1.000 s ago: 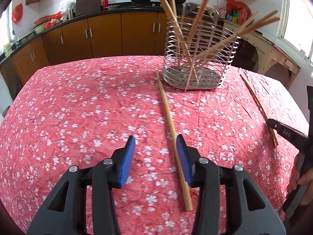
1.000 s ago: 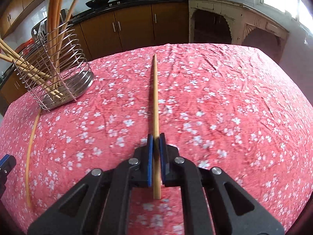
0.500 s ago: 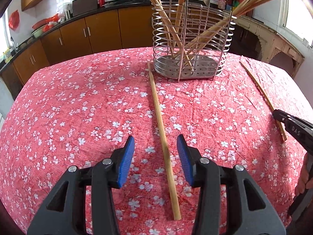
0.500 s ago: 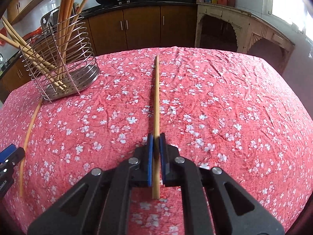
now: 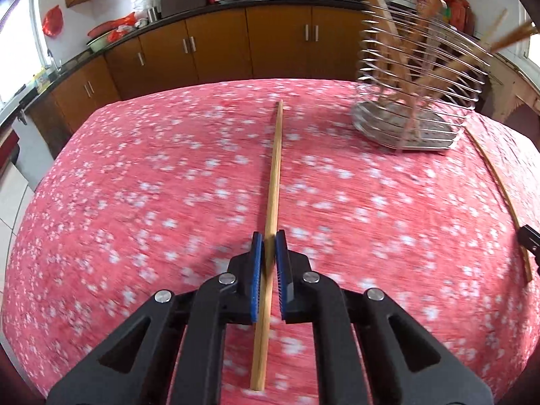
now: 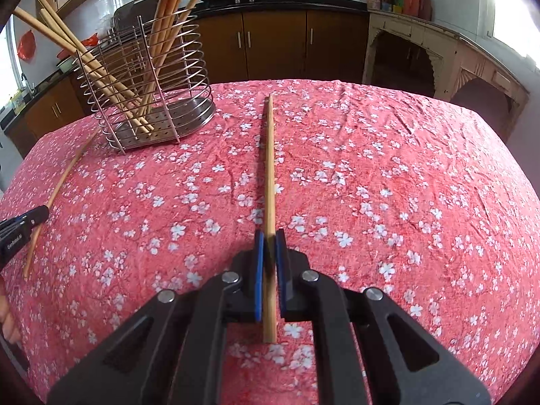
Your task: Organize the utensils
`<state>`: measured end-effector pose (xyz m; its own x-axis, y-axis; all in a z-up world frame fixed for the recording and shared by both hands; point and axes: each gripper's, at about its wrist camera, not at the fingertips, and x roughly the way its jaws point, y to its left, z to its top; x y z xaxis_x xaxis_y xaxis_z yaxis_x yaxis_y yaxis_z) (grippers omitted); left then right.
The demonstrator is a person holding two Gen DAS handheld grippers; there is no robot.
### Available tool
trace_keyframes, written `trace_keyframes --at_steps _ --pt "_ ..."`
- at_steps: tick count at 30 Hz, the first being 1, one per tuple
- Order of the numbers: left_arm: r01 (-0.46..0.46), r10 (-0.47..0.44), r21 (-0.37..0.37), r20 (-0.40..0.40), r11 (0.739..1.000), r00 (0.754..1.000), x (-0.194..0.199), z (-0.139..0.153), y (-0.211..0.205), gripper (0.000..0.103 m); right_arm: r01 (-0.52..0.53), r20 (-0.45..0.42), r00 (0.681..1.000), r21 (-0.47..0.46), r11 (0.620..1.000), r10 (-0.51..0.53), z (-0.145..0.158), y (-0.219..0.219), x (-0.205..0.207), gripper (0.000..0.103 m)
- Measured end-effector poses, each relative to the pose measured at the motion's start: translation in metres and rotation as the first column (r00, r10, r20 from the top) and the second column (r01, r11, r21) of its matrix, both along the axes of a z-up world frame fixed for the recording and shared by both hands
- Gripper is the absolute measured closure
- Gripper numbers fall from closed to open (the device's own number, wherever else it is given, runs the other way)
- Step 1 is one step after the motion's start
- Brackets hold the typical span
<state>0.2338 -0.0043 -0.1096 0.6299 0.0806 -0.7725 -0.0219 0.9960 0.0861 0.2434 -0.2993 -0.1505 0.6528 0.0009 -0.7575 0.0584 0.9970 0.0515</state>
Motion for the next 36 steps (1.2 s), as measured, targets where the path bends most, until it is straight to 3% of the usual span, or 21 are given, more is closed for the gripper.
trace_keyframes --at_steps 10,12,14,15,33,36 --pt "0.001 -0.001 -0.041 0.010 0.999 1.000 0.003 -0.001 0.014 0.090 0.008 0.000 1.000 0.016 1.000 -0.008 0.000 -0.006 -0.007 0.095" --pt "0.008 -0.008 -0.052 0.011 0.999 1.000 0.003 0.000 0.018 0.084 0.009 0.000 1.000 0.015 1.000 -0.009 0.000 -0.006 -0.006 0.095" --pt "0.015 -0.014 -0.057 0.009 0.998 1.000 0.003 0.000 0.019 0.070 0.009 0.000 1.000 0.011 1.000 -0.009 0.000 -0.006 -0.006 0.095" --pt "0.017 -0.016 -0.056 0.008 0.998 1.000 0.005 0.000 0.021 0.069 0.010 -0.001 1.000 0.008 1.000 -0.010 0.000 -0.004 -0.007 0.095" --pt "0.029 -0.029 -0.037 0.005 0.999 1.000 -0.004 0.002 0.017 0.069 0.012 -0.002 1.000 0.004 1.000 -0.012 0.001 -0.002 -0.008 0.094" --pt "0.032 -0.032 -0.054 0.007 0.998 0.999 -0.019 0.003 0.019 0.075 0.013 -0.001 1.000 0.003 1.000 -0.013 0.001 -0.001 -0.016 0.094"
